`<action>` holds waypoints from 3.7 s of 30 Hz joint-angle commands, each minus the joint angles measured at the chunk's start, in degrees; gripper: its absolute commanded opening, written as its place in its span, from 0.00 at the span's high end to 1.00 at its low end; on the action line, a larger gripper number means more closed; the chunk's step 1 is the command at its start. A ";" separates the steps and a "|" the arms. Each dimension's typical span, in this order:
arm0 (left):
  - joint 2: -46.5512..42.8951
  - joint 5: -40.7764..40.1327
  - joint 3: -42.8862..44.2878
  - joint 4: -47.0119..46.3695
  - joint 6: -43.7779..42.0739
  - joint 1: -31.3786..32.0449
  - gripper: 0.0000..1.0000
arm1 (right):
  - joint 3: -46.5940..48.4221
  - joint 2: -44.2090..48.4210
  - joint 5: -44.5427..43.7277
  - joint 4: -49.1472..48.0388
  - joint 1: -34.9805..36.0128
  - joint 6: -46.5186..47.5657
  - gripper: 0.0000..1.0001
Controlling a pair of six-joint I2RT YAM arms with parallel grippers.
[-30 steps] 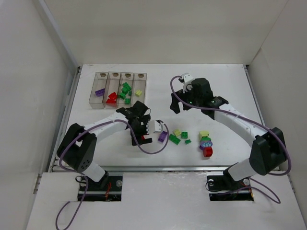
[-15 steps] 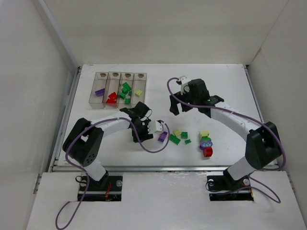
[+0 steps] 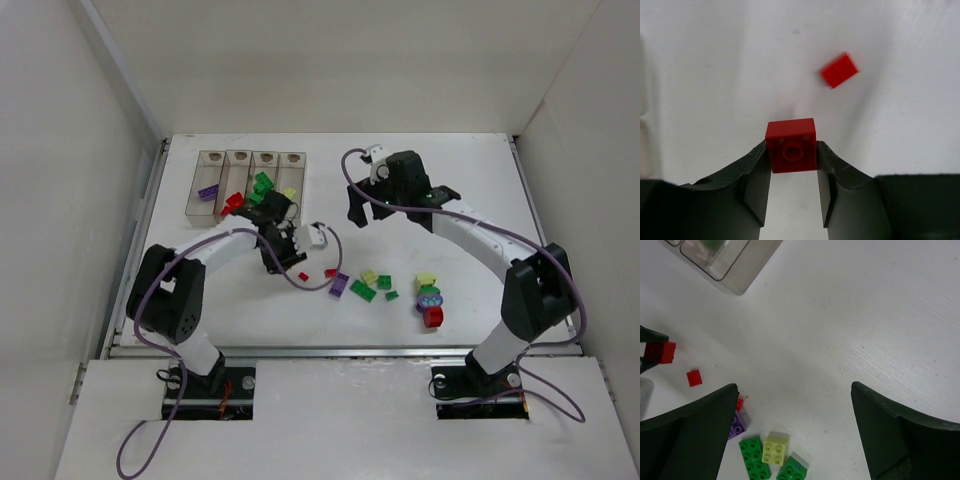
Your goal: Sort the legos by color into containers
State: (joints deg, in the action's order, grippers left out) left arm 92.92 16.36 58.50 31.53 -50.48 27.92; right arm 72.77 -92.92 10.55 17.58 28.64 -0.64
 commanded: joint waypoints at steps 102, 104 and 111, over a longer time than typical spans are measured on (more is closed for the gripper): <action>14.39 12.97 29.08 3.62 14.52 0.05 1.00 | -12.04 20.60 -11.16 -2.20 -7.81 -5.60 0.01; 12.47 14.57 32.98 4.15 20.31 -4.00 1.00 | -10.82 20.59 -11.16 -2.20 -7.81 -6.30 0.01; 8.50 -3.76 31.95 -10.60 34.91 -19.04 1.00 | -10.81 18.58 -11.78 -3.52 -7.81 -9.63 0.01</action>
State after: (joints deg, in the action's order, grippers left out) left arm 104.62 21.37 92.16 25.39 -23.05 10.70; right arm 59.33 -73.06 -1.13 17.50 21.32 -8.16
